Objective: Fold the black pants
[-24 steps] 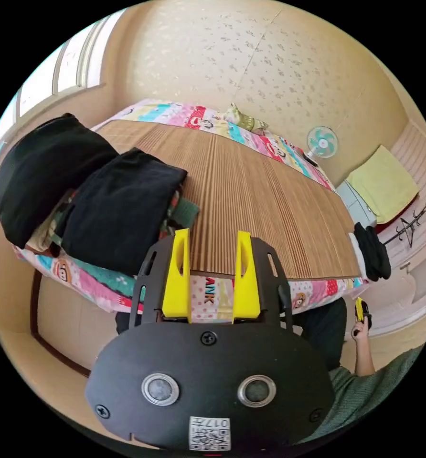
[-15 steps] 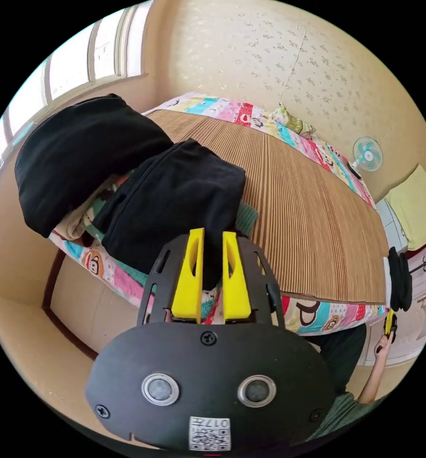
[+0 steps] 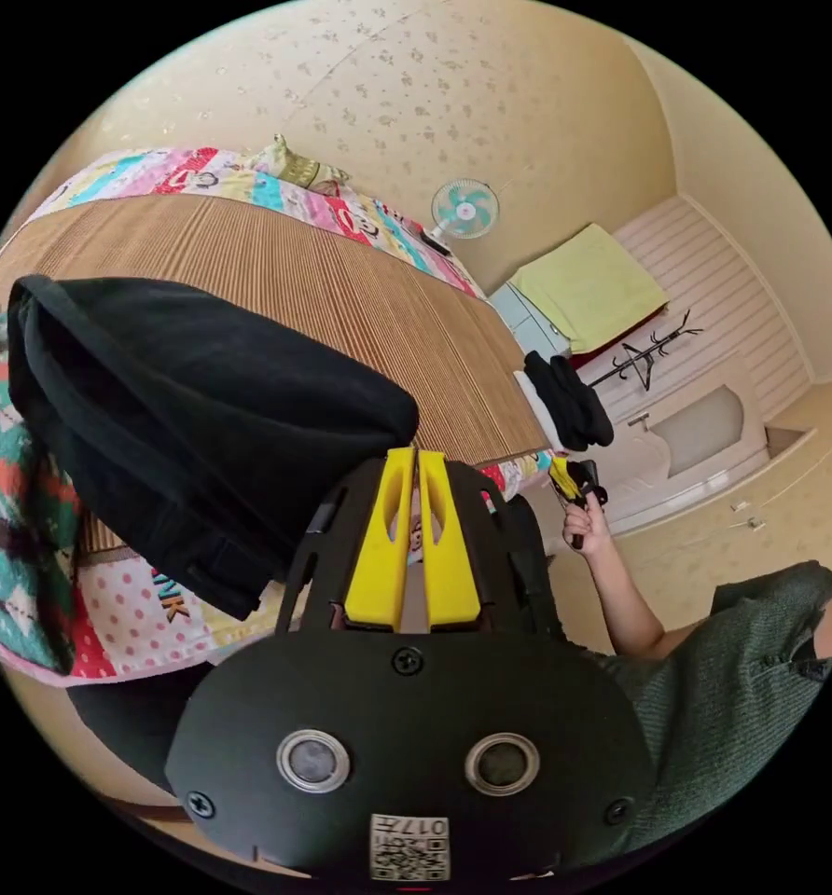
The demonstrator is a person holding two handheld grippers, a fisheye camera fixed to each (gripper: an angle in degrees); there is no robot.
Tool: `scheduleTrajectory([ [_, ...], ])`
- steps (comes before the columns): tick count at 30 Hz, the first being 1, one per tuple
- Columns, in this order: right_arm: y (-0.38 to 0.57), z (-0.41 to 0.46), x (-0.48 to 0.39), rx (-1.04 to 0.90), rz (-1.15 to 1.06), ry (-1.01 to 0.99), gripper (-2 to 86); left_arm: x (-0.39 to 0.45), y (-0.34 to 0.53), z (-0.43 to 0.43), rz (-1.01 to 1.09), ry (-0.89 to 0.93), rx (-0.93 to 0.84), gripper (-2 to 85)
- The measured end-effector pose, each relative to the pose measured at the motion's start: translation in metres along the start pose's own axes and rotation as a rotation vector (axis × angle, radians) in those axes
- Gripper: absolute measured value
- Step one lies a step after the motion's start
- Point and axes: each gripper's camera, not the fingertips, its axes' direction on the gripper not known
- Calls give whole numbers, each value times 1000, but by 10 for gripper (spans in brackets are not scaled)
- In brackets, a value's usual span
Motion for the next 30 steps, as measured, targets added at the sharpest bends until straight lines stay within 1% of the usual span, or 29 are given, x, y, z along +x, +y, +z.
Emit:
scheduleTrajectory([
  [1,0,2,3,-6,5,-16,4,4,8,18,32,92,-60,-4],
  [2,0,3,5,-10,7,-23,4,6,17,25,47,164,-78,-2],
  [3,0,4,8,-19,11,-29,4,6,21,26,49,180,-76,2],
  [4,-1,5,10,-33,12,-23,4,6,28,21,48,164,-49,9],
  [5,-1,5,10,-43,12,-18,4,0,33,9,12,81,1,46],
  [6,-2,6,12,-60,10,1,4,-6,35,2,-21,29,30,64],
  [7,-3,6,14,-75,13,25,4,-21,37,-13,-123,-69,86,103],
  [8,-3,7,15,-82,14,35,4,-41,37,-25,-232,-130,126,128],
  [10,-6,11,23,-106,20,47,4,-72,36,-33,-363,-170,129,136],
  [11,-6,13,26,-110,23,41,5,-90,33,-30,-430,-165,85,130],
  [13,-8,24,39,-121,36,-7,7,-107,30,-19,-487,-130,34,96],
  [14,-9,27,42,-124,38,-22,8,-109,28,-15,-516,-153,20,75],
  [16,-8,47,53,-165,51,-68,13,-100,19,-15,-488,-195,-3,49],
  [18,-5,70,62,-233,79,-62,22,-83,8,-22,-426,-185,3,33],
  [20,1,97,72,-328,116,13,42,-67,-5,-35,-376,-27,65,19],
  [21,6,116,80,-377,140,69,73,-64,-8,-37,-369,17,69,16],
  [22,13,135,88,-419,162,81,119,-57,-16,-38,-358,93,67,10],
  [23,16,145,93,-440,170,60,129,-47,-23,-38,-339,147,61,5],
  [24,21,163,99,-466,175,-30,150,-40,-26,-38,-325,163,57,3],
  [25,23,175,102,-452,166,-148,150,-26,-31,-39,-290,183,50,1],
  [26,24,179,104,-434,166,-198,149,-12,-34,-39,-250,200,41,-2],
  [28,19,186,111,-364,175,-304,113,4,-37,-38,-208,253,35,-5],
  [30,9,184,104,-373,117,-319,79,12,-40,-43,-157,302,66,-7],
])
